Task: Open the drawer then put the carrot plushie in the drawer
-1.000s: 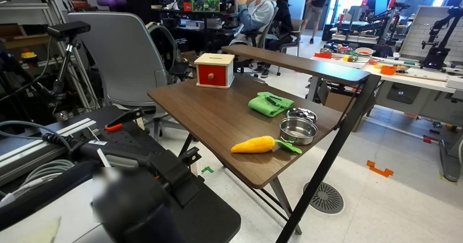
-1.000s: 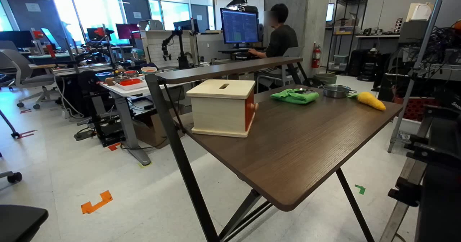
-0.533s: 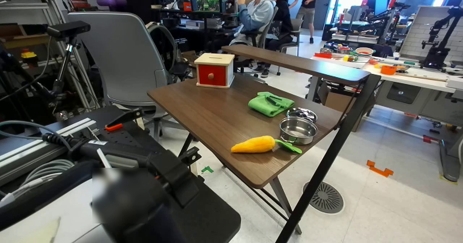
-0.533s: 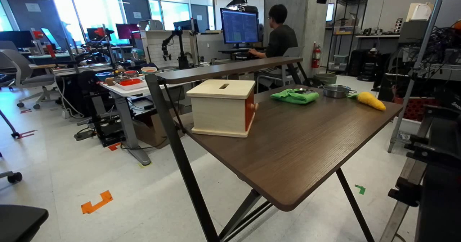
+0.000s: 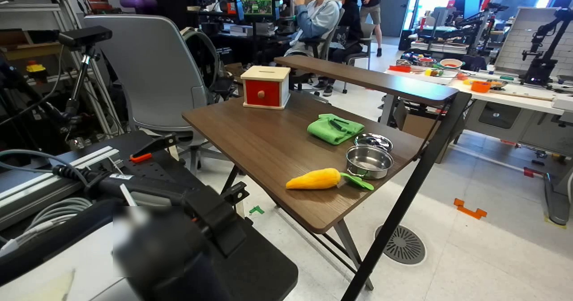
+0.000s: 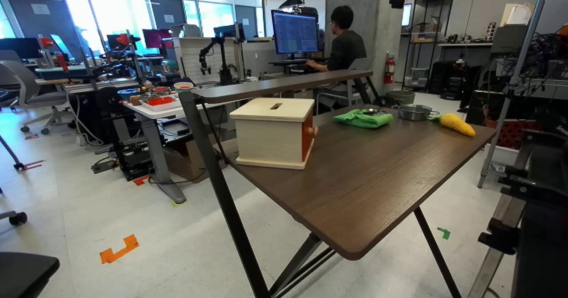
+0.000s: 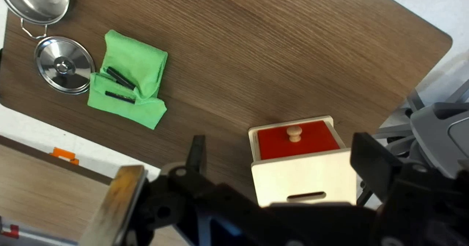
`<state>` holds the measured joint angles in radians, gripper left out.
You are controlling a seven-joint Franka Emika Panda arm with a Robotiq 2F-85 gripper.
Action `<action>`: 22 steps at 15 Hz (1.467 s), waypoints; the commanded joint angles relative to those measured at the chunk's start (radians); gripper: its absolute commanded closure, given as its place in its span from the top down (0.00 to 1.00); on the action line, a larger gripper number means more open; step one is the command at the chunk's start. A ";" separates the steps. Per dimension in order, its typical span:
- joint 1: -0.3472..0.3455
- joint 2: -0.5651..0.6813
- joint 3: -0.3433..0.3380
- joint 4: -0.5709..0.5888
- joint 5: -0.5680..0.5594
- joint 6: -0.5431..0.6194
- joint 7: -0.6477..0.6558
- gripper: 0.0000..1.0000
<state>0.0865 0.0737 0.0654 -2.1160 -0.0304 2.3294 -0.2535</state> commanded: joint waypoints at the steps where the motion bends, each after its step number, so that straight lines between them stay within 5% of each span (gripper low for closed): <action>1: -0.006 0.062 0.016 -0.020 0.028 0.031 -0.066 1.00; 9: -0.003 0.234 0.051 -0.050 -0.002 0.134 -0.074 1.00; 15: 0.045 0.393 -0.009 -0.002 -0.230 0.412 0.029 1.00; 22: 0.116 0.526 -0.062 0.092 -0.289 0.557 0.108 1.00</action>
<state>0.1636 0.5471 0.0339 -2.0830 -0.2907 2.8367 -0.1892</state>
